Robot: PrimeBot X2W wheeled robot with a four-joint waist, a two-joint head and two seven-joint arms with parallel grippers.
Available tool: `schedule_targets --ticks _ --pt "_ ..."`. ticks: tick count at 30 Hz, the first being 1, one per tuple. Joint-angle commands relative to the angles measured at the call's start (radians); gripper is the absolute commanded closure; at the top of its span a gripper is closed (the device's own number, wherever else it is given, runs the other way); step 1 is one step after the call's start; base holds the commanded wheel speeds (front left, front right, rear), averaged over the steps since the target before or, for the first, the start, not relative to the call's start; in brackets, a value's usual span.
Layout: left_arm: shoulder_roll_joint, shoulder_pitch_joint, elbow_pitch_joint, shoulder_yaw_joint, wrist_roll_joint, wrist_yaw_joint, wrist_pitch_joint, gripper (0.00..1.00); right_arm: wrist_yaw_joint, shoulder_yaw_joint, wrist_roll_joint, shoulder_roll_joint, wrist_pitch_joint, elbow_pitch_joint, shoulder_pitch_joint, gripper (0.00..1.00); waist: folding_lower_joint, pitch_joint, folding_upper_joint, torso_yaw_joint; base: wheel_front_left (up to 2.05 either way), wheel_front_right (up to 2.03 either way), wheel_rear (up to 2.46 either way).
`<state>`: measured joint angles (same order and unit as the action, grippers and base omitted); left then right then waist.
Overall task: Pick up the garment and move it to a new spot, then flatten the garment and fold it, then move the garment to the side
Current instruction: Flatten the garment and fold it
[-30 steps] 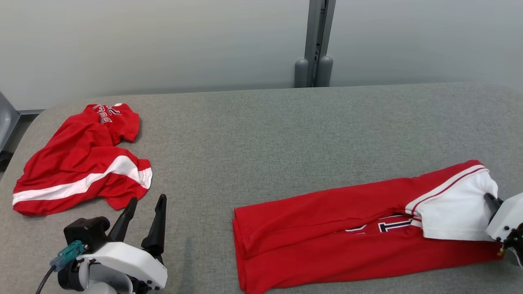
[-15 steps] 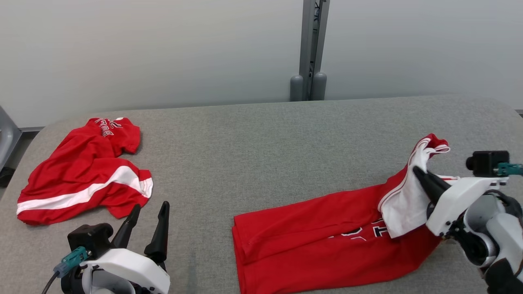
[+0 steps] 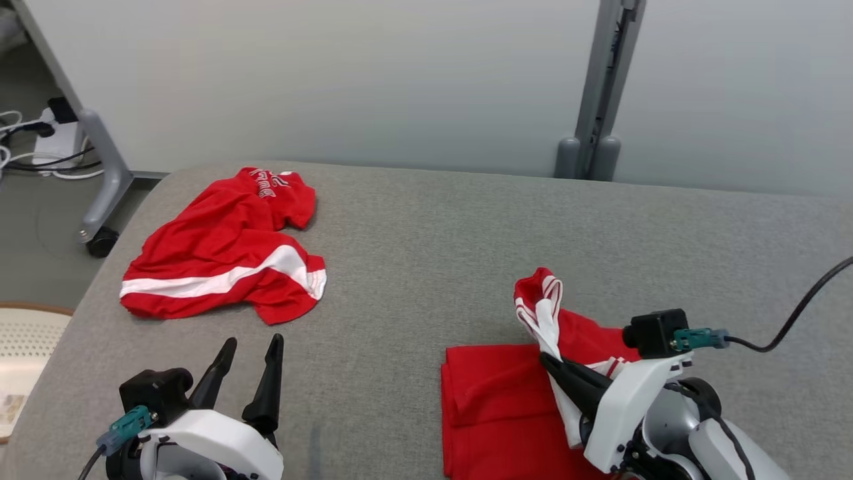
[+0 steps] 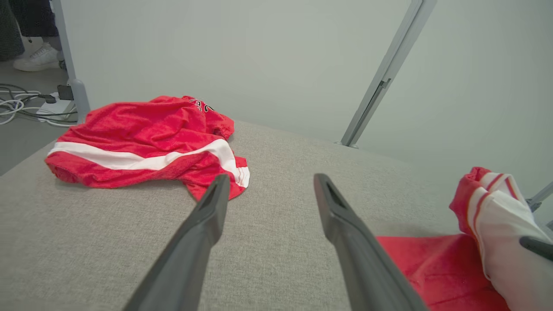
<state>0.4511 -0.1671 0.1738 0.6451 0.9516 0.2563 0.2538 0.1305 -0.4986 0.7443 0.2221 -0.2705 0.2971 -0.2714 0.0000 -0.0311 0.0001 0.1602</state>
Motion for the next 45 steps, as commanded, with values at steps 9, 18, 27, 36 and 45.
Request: schedule_targets --ticks 9,18,27,36,45 --pt "0.002 -0.007 0.012 0.003 -0.001 -0.008 -0.01 0.0 0.001 0.073 -0.078 -0.115 -0.074 0.048 0.016 1.0 0.0 0.002 -0.0001 0.096 0.0 0.0 0.0" --pt "0.01 0.002 0.012 -0.006 0.007 -0.001 -0.008 0.0 0.001 0.101 -0.069 -0.157 -0.065 0.036 0.023 0.0 0.0 0.003 -0.0001 0.09 0.0 0.0 0.0" --pt "0.014 0.012 -0.002 -0.019 0.007 0.007 -0.003 0.0 0.001 0.194 0.03 -0.138 -0.059 -0.209 0.056 0.0 0.0 0.0 -0.0001 0.02 0.0 0.0 0.0" --pt "0.004 0.013 -0.01 -0.022 0.0 0.003 0.003 0.0 0.001 0.344 -0.13 -0.047 -0.069 -0.224 0.115 0.0 0.0 0.012 -0.0001 -0.007 0.0 0.0 0.0" --pt "-0.005 0.003 0.004 -0.015 -0.004 -0.008 0.003 0.0 0.001 0.41 -0.227 -0.063 -0.084 -0.038 0.125 0.0 0.0 0.018 -0.0001 0.01 0.0 0.0 0.0"
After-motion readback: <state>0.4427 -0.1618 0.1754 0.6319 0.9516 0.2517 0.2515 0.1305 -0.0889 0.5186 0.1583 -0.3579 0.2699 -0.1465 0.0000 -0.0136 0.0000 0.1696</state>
